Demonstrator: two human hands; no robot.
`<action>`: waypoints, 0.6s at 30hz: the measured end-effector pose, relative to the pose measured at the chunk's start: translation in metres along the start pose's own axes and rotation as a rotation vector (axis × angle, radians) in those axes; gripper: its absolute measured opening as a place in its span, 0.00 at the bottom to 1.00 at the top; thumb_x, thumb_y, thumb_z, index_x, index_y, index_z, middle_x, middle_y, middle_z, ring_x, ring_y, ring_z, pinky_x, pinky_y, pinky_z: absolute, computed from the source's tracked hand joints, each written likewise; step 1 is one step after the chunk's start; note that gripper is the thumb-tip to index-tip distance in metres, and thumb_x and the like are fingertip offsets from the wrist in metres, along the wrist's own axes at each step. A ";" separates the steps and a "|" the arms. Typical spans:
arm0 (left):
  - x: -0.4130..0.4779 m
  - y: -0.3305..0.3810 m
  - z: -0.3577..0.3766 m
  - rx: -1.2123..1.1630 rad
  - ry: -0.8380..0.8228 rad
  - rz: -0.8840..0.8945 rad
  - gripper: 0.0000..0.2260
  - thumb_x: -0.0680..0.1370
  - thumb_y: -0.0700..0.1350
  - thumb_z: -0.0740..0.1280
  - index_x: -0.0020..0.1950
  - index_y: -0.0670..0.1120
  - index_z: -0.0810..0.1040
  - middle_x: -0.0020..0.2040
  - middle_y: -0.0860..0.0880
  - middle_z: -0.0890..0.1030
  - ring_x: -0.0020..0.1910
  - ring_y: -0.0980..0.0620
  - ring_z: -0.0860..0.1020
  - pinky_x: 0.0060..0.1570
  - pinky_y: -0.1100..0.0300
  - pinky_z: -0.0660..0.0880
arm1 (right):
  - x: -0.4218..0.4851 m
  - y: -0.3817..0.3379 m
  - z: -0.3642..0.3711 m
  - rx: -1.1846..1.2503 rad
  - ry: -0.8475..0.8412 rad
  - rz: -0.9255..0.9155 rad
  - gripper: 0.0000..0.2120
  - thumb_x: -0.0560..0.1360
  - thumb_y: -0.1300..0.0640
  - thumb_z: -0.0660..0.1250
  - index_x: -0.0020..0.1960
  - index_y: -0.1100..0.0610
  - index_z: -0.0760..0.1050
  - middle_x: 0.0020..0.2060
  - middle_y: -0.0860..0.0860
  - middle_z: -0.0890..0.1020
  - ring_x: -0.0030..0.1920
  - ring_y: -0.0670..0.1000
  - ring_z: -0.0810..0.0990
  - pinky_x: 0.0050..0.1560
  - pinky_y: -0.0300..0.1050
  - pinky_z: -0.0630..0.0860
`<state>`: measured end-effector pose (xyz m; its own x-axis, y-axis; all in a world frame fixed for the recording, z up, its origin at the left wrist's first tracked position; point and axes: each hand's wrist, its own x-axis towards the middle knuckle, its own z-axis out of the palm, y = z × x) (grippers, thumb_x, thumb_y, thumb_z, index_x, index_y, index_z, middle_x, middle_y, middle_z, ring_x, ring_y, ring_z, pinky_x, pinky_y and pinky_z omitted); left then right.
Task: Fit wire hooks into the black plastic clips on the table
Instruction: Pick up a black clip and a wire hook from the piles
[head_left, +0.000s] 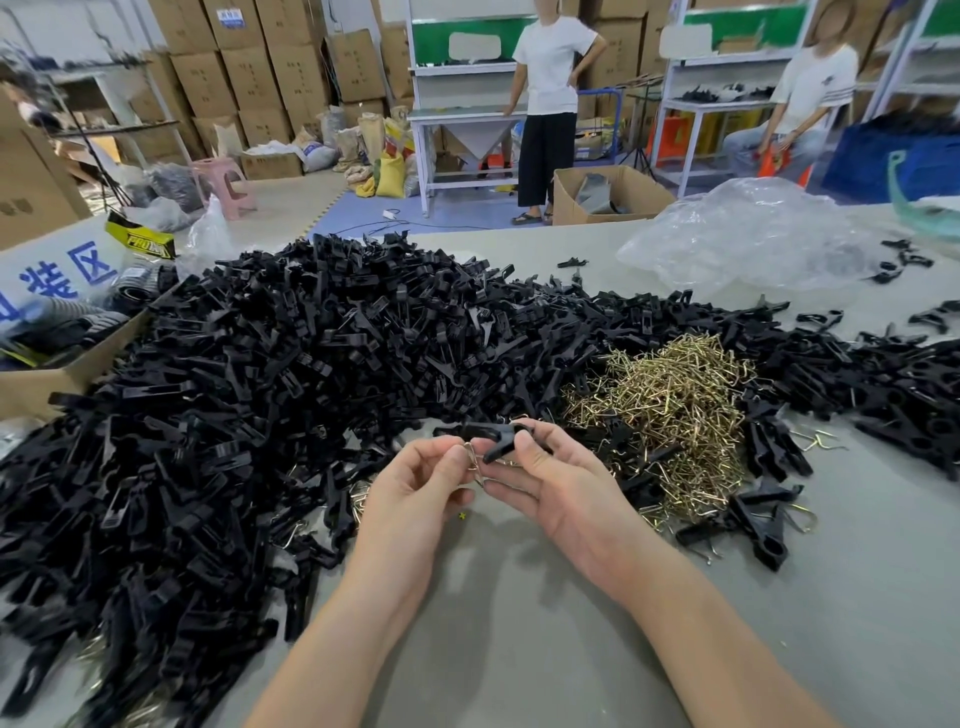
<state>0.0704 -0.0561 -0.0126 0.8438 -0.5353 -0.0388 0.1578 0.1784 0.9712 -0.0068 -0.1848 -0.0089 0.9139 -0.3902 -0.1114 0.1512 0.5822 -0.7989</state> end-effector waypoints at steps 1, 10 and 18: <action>0.000 0.000 0.000 0.033 0.011 0.006 0.04 0.79 0.42 0.68 0.52 0.45 0.81 0.47 0.50 0.86 0.40 0.55 0.79 0.44 0.60 0.77 | 0.000 0.000 0.000 0.001 0.006 -0.001 0.05 0.81 0.62 0.62 0.57 0.59 0.73 0.57 0.64 0.83 0.52 0.59 0.85 0.53 0.48 0.83; -0.004 -0.004 -0.003 0.726 0.046 0.383 0.08 0.80 0.43 0.67 0.50 0.58 0.78 0.45 0.61 0.80 0.43 0.59 0.77 0.43 0.70 0.71 | -0.005 -0.003 0.001 0.042 -0.029 -0.003 0.18 0.73 0.57 0.67 0.61 0.60 0.71 0.59 0.64 0.82 0.57 0.61 0.84 0.61 0.52 0.80; -0.003 -0.006 -0.004 0.969 0.049 0.539 0.09 0.83 0.48 0.61 0.59 0.57 0.78 0.50 0.65 0.77 0.53 0.63 0.75 0.53 0.74 0.67 | -0.003 -0.005 0.002 0.107 0.011 -0.008 0.19 0.73 0.58 0.67 0.62 0.61 0.71 0.58 0.64 0.82 0.57 0.62 0.84 0.55 0.50 0.83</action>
<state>0.0686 -0.0522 -0.0193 0.7036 -0.5451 0.4558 -0.6861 -0.3543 0.6354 -0.0096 -0.1852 -0.0038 0.9083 -0.4030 -0.1122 0.1985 0.6514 -0.7323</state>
